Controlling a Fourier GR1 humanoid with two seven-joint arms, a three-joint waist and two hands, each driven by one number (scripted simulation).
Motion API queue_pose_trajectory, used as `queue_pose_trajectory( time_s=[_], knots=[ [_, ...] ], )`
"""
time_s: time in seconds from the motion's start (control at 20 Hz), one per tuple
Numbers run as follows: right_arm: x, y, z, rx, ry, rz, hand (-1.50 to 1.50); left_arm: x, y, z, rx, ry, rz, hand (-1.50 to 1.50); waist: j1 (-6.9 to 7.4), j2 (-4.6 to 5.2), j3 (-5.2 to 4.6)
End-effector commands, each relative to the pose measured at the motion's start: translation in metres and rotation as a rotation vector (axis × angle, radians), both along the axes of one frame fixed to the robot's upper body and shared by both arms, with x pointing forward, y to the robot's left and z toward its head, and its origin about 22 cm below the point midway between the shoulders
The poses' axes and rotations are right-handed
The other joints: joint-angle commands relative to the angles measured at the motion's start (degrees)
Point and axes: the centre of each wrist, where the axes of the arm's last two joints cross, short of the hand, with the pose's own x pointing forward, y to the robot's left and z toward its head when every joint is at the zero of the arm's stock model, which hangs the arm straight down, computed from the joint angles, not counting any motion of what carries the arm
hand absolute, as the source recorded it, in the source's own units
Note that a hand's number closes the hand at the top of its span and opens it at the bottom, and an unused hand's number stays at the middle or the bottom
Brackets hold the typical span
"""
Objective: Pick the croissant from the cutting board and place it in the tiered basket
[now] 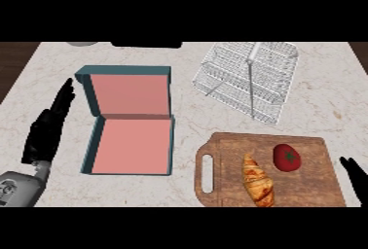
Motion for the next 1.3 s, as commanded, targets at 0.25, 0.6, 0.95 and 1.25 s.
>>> queue_pose_trajectory(
  time_s=[0.25, 0.6, 0.95, 1.25],
  knots=[
    [0.027, 0.049, 0.008, -0.073, 0.162, -0.108, -1.5, 0.0, 0.006, -0.01, 0.008, -0.004, -0.018, 0.0, 1.06, -0.04, 0.09],
    [0.042, 0.078, -0.016, -0.109, 0.241, -0.127, -1.5, 0.003, 0.004, -0.008, 0.012, -0.001, 0.01, 0.0, -0.36, -0.49, 0.32],
    [0.043, 0.104, -0.021, -0.194, 0.24, -0.099, -1.5, -0.004, 0.007, -0.008, 0.006, 0.011, 0.021, 0.0, -1.07, -0.8, 0.37],
    [0.051, 0.133, -0.036, -0.262, 0.245, -0.092, -1.5, -0.001, 0.008, -0.019, -0.007, 0.012, 0.019, 0.0, -1.34, -0.63, 0.37]
  ],
)
